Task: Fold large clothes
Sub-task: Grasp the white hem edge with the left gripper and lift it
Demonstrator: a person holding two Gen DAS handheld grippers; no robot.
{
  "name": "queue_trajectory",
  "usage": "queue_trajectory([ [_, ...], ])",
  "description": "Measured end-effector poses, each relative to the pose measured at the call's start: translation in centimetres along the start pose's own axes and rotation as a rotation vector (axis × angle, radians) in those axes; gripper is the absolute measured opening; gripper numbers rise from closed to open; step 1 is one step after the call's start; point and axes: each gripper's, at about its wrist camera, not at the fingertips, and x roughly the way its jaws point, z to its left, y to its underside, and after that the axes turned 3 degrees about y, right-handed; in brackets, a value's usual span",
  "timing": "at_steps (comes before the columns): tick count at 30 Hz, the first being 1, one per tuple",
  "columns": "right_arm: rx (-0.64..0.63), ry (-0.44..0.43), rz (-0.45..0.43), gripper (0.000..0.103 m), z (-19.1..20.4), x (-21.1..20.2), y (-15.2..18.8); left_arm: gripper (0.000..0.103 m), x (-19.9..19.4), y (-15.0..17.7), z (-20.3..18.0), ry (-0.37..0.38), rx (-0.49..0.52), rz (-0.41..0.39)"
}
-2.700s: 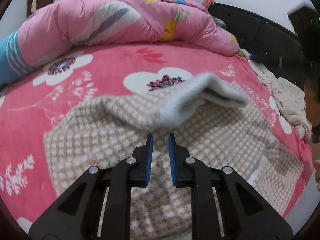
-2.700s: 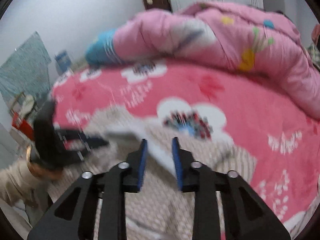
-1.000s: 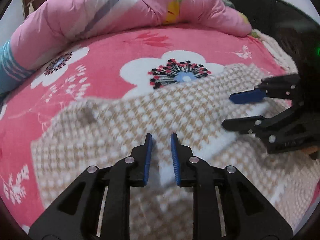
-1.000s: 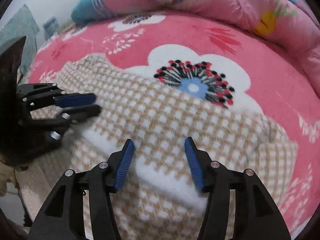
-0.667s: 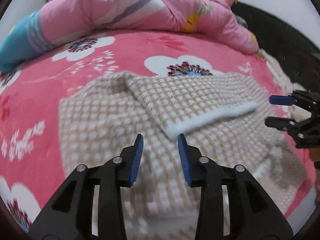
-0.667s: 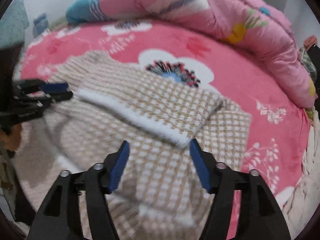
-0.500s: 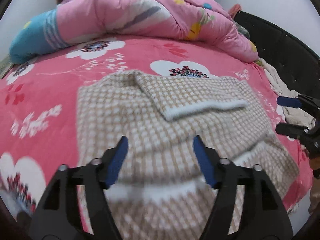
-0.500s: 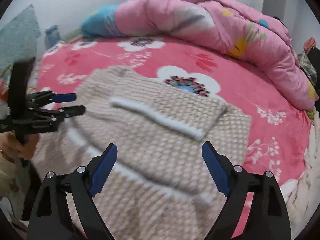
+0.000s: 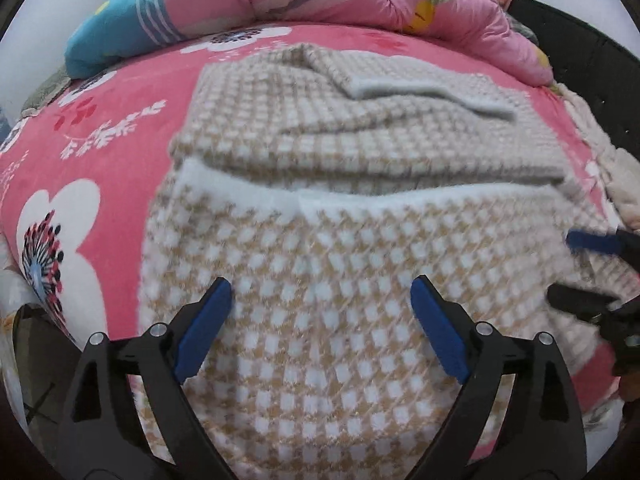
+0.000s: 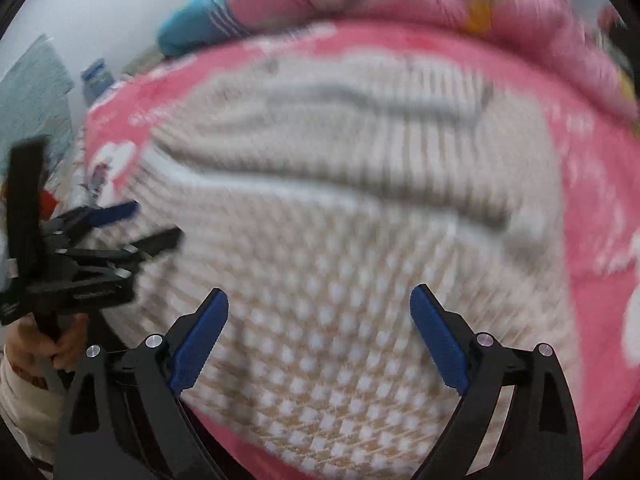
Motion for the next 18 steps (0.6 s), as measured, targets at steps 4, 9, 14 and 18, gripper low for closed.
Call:
queue_trajectory([
  [4, 0.058, -0.002, -0.013, 0.090, -0.2, -0.6, 0.7, 0.088, -0.3, 0.3, 0.3, 0.009, -0.015, -0.015],
  [9, 0.064, -0.031, -0.086, 0.090, 0.1, -2.4, 0.5, 0.088, -0.7, 0.7, 0.9, 0.018, -0.040, -0.033],
  [14, 0.058, 0.006, -0.029, 0.090, 0.0, 0.3, 0.8, 0.088, -1.8, 1.2, 1.2, 0.023, -0.051, -0.083],
  [18, 0.064, -0.006, -0.060, 0.090, -0.2, -0.6, 0.8, 0.088, -3.6, 1.4, 2.2, 0.022, -0.061, -0.154],
])
